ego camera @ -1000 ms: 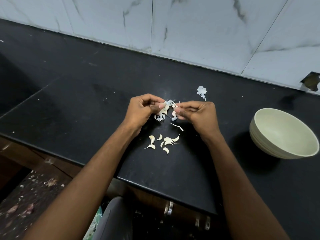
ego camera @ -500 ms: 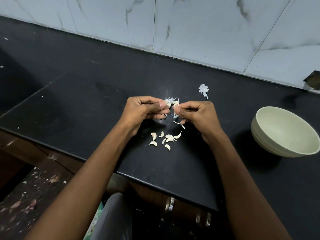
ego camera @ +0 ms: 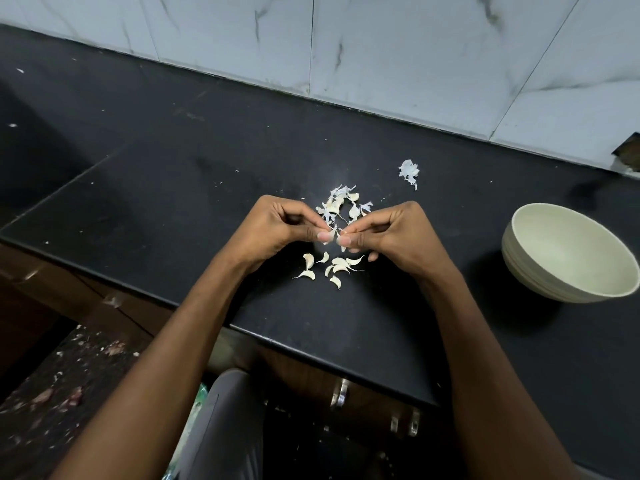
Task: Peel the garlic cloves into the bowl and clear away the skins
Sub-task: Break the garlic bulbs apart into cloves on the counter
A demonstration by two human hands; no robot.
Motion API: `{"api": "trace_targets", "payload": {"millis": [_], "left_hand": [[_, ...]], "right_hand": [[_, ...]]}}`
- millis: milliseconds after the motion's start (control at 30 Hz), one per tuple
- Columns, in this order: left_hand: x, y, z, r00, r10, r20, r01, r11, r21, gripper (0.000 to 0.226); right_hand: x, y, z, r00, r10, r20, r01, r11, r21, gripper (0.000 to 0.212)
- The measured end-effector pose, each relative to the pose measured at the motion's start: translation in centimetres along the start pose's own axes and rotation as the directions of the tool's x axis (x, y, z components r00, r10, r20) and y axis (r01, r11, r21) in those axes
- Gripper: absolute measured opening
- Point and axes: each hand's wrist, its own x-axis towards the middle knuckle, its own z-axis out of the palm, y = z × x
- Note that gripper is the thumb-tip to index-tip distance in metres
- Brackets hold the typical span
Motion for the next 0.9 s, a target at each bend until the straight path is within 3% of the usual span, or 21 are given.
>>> {"api": "trace_targets", "payload": {"millis": [267,400,667,900], "left_hand": [[0.26,-0.60,-0.13,0.998,0.028,0.065,-0.035,0.993,0.116,0.005],[0.45,-0.86,-0.10,0.997,0.038,0.064,-0.045,0.992,0.120,0.004],[0.36,-0.85,-0.07,0.991,0.067,0.112,-0.083,0.986,0.145,0.009],[0.45,-1.01,-0.06,0.995,0.047,0.084,-0.057,0.991,0.118,0.011]], "right_hand": [[0.08,0.48,-0.08,0.999,-0.031,-0.029,0.027,0.989,-0.146,0.012],[0.38,0.84,-0.06,0.996,-0.049,0.069,0.059,0.985,-0.163,0.010],[0.28,0.38,-0.02,0.982,-0.149,0.114,0.167,0.972,-0.165,0.009],[0.16,0.30,-0.15,0.990,-0.102,0.101,0.109,0.992,-0.068,0.010]]}}
